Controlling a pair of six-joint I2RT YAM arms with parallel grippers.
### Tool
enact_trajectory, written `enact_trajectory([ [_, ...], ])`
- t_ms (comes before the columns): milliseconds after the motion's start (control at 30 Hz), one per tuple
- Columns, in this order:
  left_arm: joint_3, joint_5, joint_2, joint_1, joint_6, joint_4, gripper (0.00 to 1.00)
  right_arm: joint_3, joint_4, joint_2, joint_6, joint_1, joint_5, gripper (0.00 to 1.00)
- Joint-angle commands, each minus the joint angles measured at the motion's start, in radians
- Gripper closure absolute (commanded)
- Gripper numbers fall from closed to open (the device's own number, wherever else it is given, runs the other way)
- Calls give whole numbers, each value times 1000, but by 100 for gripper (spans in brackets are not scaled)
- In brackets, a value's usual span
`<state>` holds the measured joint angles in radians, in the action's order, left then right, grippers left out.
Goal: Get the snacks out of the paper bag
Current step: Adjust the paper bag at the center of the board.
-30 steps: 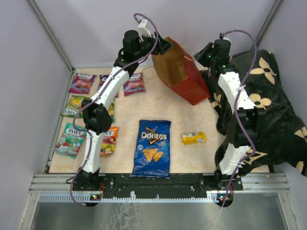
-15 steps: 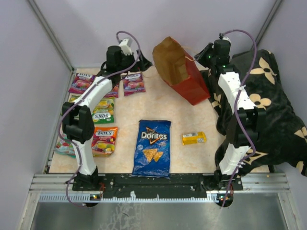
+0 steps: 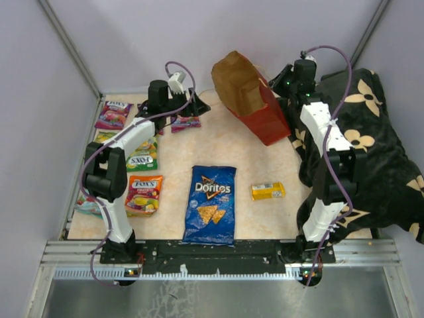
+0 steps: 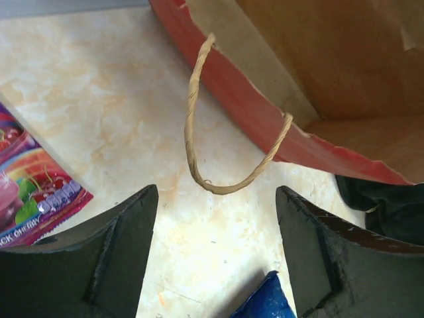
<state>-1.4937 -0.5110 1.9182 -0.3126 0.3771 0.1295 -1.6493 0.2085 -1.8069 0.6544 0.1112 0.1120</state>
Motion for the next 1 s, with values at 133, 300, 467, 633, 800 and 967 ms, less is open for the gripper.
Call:
enact_trajectory([
  [133, 43, -21, -47, 1, 22, 115, 42, 17, -74, 63, -10, 2, 33, 83],
  [300, 36, -28, -52, 3, 56, 202, 49, 27, -74, 68, -14, 1, 34, 83],
  [467, -27, -51, -8, 8, 83, 194, 53, 28, -76, 70, -19, 2, 37, 83],
  [633, -20, -39, -8, 7, 79, 207, 74, 29, -77, 72, -22, 2, 36, 83],
  [800, -63, -5, -13, 7, 51, 170, 100, 35, -89, 75, -15, 2, 52, 83],
  [967, -183, 35, -3, 9, 8, 92, 100, 31, -108, 79, 6, 3, 76, 84],
])
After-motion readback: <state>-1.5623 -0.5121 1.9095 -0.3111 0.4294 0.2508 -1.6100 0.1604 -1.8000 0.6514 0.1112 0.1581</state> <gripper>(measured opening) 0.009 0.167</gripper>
